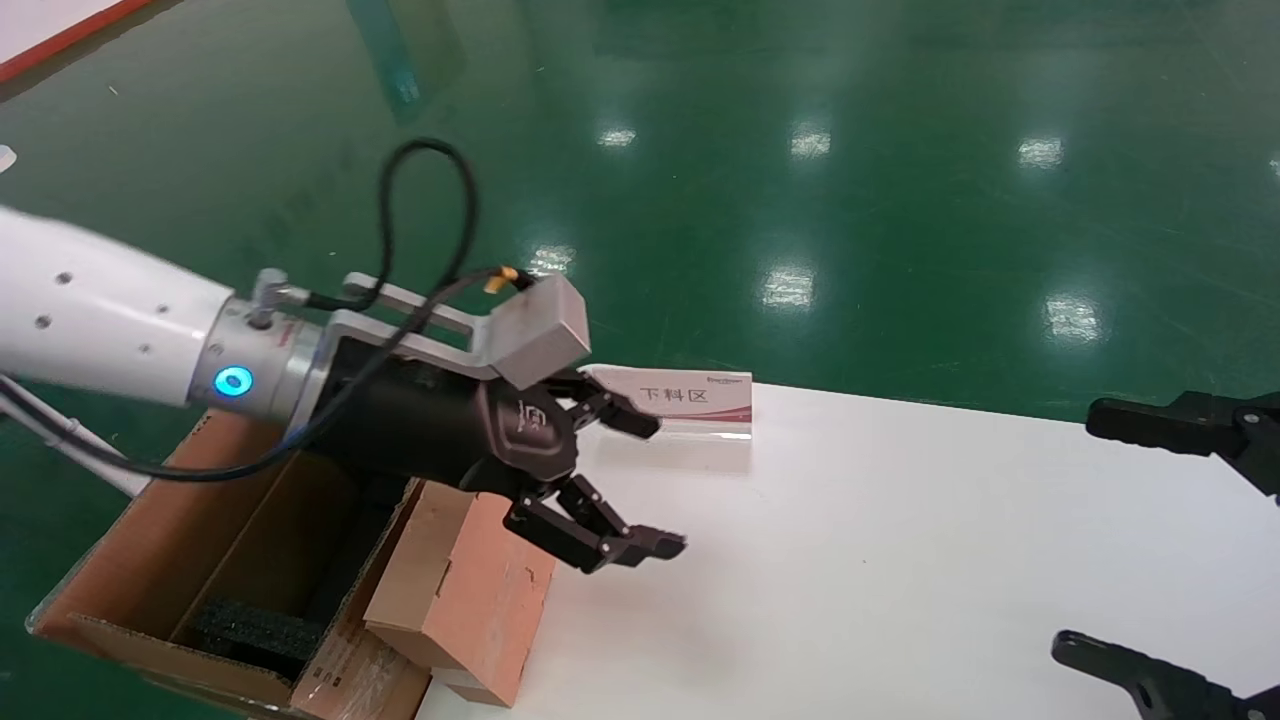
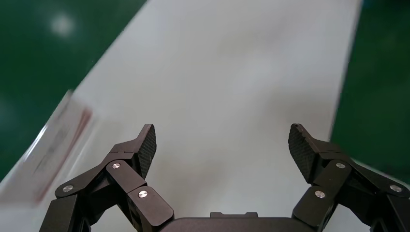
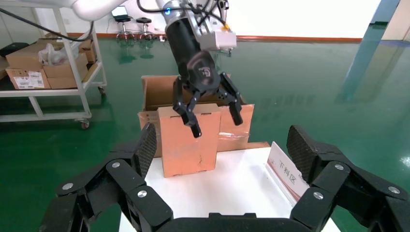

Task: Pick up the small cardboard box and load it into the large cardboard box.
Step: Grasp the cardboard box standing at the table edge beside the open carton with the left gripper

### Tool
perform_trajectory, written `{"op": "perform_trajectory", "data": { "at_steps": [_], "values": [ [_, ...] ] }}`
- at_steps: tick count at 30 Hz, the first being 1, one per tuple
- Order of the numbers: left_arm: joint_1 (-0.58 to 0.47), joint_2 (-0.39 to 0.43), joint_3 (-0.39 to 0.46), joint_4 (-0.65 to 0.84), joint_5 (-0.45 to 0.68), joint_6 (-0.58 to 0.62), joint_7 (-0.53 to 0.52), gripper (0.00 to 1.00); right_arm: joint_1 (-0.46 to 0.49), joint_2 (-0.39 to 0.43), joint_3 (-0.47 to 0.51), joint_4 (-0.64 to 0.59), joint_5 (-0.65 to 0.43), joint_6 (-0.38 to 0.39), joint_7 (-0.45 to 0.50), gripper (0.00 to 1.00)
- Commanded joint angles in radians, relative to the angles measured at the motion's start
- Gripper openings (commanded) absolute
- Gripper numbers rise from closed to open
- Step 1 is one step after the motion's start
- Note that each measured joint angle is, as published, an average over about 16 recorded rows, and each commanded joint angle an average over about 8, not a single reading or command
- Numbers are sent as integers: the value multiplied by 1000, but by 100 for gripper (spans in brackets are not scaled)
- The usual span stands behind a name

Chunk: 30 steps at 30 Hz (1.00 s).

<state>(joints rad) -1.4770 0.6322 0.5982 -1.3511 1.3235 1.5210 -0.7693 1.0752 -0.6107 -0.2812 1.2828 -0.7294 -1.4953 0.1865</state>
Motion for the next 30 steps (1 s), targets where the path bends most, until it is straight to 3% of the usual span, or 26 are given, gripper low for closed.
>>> {"op": "perform_trajectory", "data": {
  "at_steps": [1,7,15,30],
  "values": [
    [-70,23,37,0,75,37,-68,100,0,0,0,0,0,0,0,100],
    [-230,83,248,7,194,69,-273,100,0,0,-1,0,0,0,0,100],
    [-421,117,518,5,237,66,-522,100,0,0,-1,0,1,1,-1,100],
    [-692,139,893,-5,219,56,-763,100,1,1,-2,0,2,1,-1,100]
  ]
}}
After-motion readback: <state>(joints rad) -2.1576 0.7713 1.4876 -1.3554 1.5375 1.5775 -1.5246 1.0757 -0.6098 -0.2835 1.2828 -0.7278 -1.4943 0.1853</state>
